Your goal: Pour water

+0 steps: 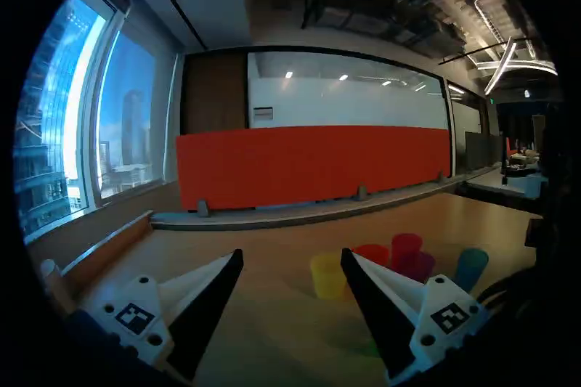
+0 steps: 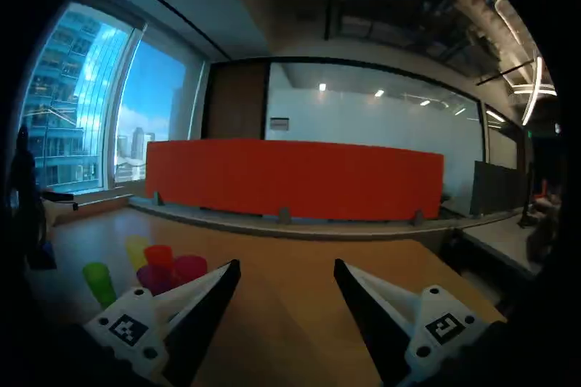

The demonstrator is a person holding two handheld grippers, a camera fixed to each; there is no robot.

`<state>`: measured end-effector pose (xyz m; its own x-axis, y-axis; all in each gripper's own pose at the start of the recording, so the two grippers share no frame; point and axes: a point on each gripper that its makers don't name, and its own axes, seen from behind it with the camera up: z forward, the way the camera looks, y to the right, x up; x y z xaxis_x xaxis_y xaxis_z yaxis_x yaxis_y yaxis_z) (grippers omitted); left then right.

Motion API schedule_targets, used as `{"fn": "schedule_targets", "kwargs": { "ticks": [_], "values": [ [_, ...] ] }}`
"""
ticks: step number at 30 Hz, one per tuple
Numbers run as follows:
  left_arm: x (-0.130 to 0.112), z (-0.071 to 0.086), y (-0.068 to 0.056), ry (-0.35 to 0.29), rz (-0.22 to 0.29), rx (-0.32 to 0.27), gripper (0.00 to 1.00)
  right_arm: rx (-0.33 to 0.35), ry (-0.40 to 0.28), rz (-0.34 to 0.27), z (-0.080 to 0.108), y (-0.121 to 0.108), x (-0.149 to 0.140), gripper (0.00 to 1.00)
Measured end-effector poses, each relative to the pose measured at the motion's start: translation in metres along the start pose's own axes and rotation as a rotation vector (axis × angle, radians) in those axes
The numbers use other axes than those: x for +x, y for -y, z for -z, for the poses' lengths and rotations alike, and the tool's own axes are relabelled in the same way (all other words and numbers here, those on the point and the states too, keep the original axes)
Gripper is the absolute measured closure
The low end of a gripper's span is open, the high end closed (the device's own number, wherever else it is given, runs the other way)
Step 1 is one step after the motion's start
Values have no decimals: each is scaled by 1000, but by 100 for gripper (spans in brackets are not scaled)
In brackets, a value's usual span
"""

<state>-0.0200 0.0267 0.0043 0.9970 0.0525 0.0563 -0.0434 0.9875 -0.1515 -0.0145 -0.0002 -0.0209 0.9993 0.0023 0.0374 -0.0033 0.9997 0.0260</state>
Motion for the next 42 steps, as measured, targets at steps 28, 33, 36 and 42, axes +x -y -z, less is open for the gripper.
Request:
{"fn": "schedule_targets", "kwargs": {
  "ticks": [28,33,36,42],
  "values": [
    [17,12,22,-102,1,130,0,-142,-53,-22,16,-33,5,0],
    [6,15,25,-107,7,140,0,-152,-48,-49,20,-36,4,0],
    [-2,16,27,-103,4,150,0,-155,-47,-61,22,-35,5,0],
    [-16,18,29,-98,13,166,0,-154,-45,-60,22,-31,5,0]
  ]
}}
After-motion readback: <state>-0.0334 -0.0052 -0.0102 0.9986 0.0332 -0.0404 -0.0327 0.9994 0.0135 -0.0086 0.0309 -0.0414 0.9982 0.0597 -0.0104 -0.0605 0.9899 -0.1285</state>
